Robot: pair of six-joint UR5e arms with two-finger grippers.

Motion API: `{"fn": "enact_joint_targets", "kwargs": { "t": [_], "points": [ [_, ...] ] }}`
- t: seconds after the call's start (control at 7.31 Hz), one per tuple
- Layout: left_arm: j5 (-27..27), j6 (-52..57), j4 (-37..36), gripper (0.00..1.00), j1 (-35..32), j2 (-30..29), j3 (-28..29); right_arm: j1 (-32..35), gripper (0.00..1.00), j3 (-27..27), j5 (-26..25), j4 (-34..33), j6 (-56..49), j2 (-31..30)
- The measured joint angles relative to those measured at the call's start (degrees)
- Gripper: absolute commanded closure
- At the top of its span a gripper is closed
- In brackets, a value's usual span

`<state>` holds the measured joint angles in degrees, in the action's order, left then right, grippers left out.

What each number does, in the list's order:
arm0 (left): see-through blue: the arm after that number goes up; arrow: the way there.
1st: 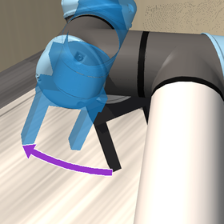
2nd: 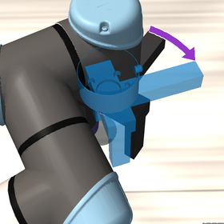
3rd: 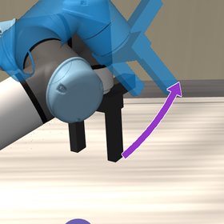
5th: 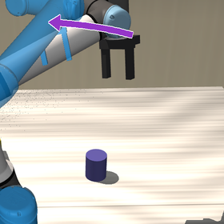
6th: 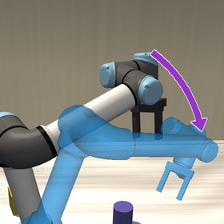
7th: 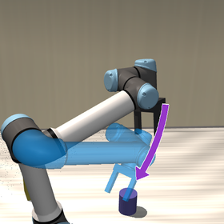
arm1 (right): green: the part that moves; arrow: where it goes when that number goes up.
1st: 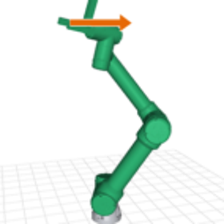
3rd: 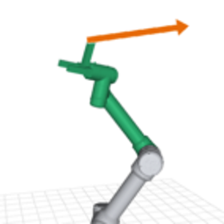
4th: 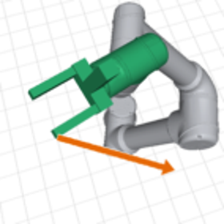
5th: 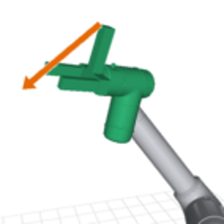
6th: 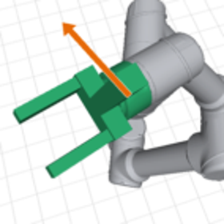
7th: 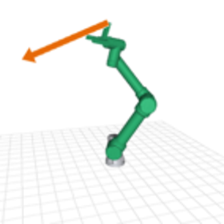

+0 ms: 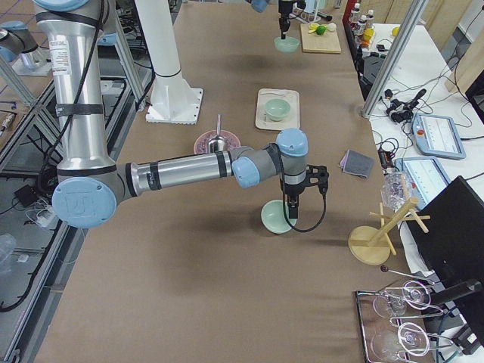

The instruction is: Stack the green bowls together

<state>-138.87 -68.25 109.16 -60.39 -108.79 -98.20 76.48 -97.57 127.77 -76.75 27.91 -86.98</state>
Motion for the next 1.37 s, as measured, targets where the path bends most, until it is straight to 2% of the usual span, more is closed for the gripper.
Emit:
{"fn": "enact_joint_targets", "kwargs": {
  "t": [0.41,0.55,1.09,1.37],
  "points": [
    [7.47,-6.00,-14.67,1.00,7.83,-12.07,-1.15,-0.01,0.00,0.01,0.16,-0.05,0.06,0.13],
    [9.30,-8.62,-16.40,1.00,10.63,-15.30,0.09,-0.02,0.00,0.04,0.17,-0.03,0.10,0.14],
    [15.20,-15.91,-17.06,1.00,17.58,-26.95,9.47,-0.15,0.00,0.09,-0.06,-0.14,0.12,0.19],
    [18.16,-19.72,-15.66,1.00,20.04,-30.82,13.98,-0.19,0.00,0.10,-0.07,-0.10,0.11,0.23]
  ]
}}
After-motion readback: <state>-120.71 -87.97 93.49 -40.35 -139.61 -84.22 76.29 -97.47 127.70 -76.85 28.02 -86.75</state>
